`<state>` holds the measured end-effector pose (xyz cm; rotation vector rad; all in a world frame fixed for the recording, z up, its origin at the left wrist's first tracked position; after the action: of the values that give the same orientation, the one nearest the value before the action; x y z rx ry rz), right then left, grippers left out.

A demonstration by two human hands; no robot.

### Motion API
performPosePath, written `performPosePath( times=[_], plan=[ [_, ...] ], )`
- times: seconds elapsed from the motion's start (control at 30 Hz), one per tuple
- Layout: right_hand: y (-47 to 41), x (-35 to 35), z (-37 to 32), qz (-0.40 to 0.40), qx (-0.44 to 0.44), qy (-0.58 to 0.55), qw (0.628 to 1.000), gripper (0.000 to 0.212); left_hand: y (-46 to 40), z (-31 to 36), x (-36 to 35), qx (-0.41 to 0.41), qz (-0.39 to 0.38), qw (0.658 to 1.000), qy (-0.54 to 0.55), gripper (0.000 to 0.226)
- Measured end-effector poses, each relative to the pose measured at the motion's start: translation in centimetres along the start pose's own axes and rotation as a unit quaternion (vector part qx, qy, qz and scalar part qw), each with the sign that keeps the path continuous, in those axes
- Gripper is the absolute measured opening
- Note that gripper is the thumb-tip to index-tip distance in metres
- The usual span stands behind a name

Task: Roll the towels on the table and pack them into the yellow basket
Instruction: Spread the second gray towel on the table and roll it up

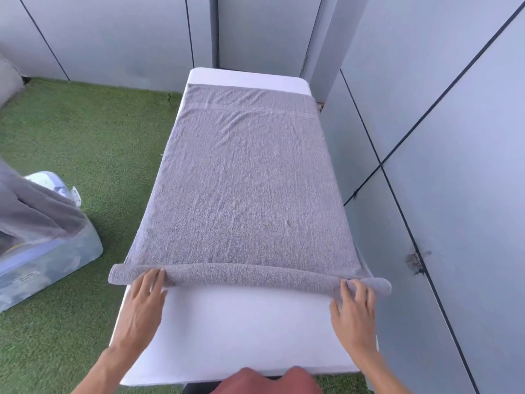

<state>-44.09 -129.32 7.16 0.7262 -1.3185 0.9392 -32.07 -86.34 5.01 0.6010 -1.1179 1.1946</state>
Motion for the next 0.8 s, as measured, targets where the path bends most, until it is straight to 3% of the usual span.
performPosePath(
  times=[0.07, 0.3, 0.4, 0.5, 0.57, 0.63, 0.7, 0.73, 0.8],
  plan=[
    [-0.4, -0.9, -0.1, -0.023, 0.029, 0.008, 0.999, 0.057, -0.5, -0.6, -0.4, -0.002, -0.034, 0.999, -0.004, 0.048],
    [-4.4, -1.1, -0.1, -0.078, 0.037, -0.069, 0.994, 0.041, -5.3, -1.0, 2.2, 0.073, -0.134, 0.988, 0.004, 0.040],
    [-2.4, -0.3, 0.7, -0.088, 0.059, -0.078, 0.991, 0.042, -4.8, -0.8, 2.8, 0.105, -0.242, 0.964, -0.011, 0.046],
    [-1.9, 0.7, 2.3, -0.139, 0.036, -0.142, 0.979, 0.040, -5.4, -0.4, 3.4, 0.168, -0.309, 0.934, 0.057, 0.049],
    [-3.0, 1.8, 3.0, -0.186, 0.007, -0.223, 0.957, 0.038, -6.5, -1.0, 3.5, 0.216, -0.282, 0.924, 0.138, 0.042],
    [-4.4, 2.9, 3.2, -0.231, -0.043, -0.298, 0.925, 0.038, -7.4, -1.5, 3.5, 0.238, -0.179, 0.936, 0.188, 0.034],
    [-5.5, 3.3, 3.2, -0.248, -0.086, -0.326, 0.908, 0.041, -7.3, -1.5, 3.6, 0.203, -0.084, 0.971, 0.097, 0.022],
    [-5.6, 3.1, 3.1, -0.235, -0.097, -0.324, 0.911, 0.042, -6.9, -1.3, 3.3, 0.170, -0.057, 0.982, 0.051, 0.017],
    [-5.1, 2.3, 3.0, -0.138, -0.095, -0.276, 0.946, 0.037, -5.6, -0.2, 2.8, 0.096, -0.015, 0.995, 0.037, 0.008]
  ],
)
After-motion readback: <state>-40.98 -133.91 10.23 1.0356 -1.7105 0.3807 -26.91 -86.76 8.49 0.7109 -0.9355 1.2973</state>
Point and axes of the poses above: each hand's wrist, its own y-axis away from the middle knuckle, its own x-axis out of the back of the hand, z = x × y, the point moved 2 cm from there along -y, towards the middle knuckle, and after that the axes turned 12 degrees about y, right-handed, at the moved point
